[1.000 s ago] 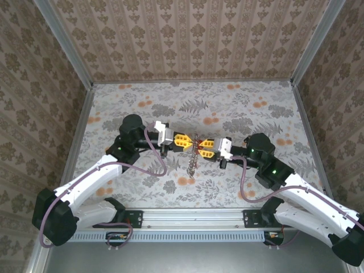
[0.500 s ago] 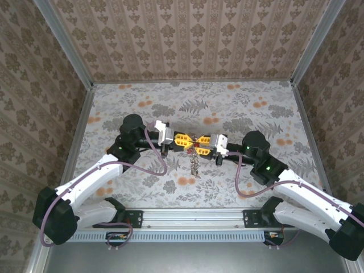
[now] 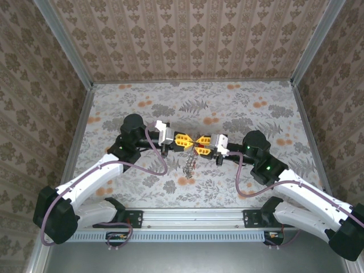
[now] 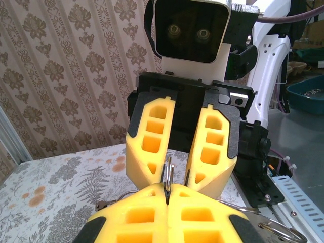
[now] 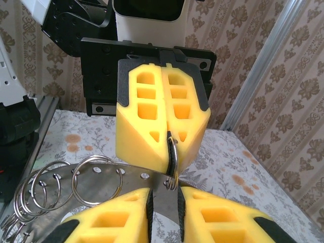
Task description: Put the keys on the keyring
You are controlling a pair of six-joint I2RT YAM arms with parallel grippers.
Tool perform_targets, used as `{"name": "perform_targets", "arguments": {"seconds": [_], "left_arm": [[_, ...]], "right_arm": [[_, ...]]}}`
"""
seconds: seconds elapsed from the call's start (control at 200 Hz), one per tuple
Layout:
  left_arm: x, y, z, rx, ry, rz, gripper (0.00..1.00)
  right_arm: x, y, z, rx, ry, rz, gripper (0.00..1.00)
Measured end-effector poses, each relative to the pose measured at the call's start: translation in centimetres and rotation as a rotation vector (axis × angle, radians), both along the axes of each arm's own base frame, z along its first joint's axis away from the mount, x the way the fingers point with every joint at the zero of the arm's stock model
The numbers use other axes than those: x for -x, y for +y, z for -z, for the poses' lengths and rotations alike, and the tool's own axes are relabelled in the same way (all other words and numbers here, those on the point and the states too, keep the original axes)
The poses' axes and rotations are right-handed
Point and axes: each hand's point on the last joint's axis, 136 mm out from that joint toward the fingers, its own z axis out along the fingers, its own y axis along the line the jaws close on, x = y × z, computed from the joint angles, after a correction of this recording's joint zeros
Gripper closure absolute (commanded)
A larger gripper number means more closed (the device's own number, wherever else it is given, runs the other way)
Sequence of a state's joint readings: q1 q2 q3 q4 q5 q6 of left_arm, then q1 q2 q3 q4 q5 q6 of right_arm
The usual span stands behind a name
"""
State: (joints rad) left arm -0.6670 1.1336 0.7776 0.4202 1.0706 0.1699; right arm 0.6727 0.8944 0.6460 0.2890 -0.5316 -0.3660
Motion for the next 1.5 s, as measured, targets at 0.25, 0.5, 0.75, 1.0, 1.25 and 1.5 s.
{"name": "perform_targets", "arguments": {"seconds": [0.25, 0.5, 0.75, 1.0, 1.25, 1.5], "left_arm": [[0.0, 0.0, 0.1, -0.002, 0.003, 0.001, 1.00], [-0.2, -0.2, 0.4, -0.009, 0.010, 0.001, 1.00], [-0.3, -0.3, 0.8, -0.018, 0.022, 0.004, 1.00], [-0.4, -0.4, 1.0, -0.022, 0.024, 0.005, 1.00], [-0.4, -0.4, 0.5, -0.003, 0.015, 0.008, 1.00], [-0.6, -0.7, 0.3, 0.012, 0.015, 0.014, 1.00]], "right_arm": [[-0.1, -0.1, 0.0, 0.000, 0.000, 0.003, 0.75], [-0.2, -0.2, 0.0, -0.001, 0.004, 0.008, 0.80], [-0.3, -0.2, -0.2, -0.009, -0.004, 0.010, 0.88], [-0.2, -0.4, -0.1, -0.005, 0.009, -0.001, 0.74], [0.0, -0.7, -0.2, -0.012, -0.004, 0.004, 0.76], [-0.1, -0.8, 0.0, -0.009, 0.000, 0.008, 0.75]]}}
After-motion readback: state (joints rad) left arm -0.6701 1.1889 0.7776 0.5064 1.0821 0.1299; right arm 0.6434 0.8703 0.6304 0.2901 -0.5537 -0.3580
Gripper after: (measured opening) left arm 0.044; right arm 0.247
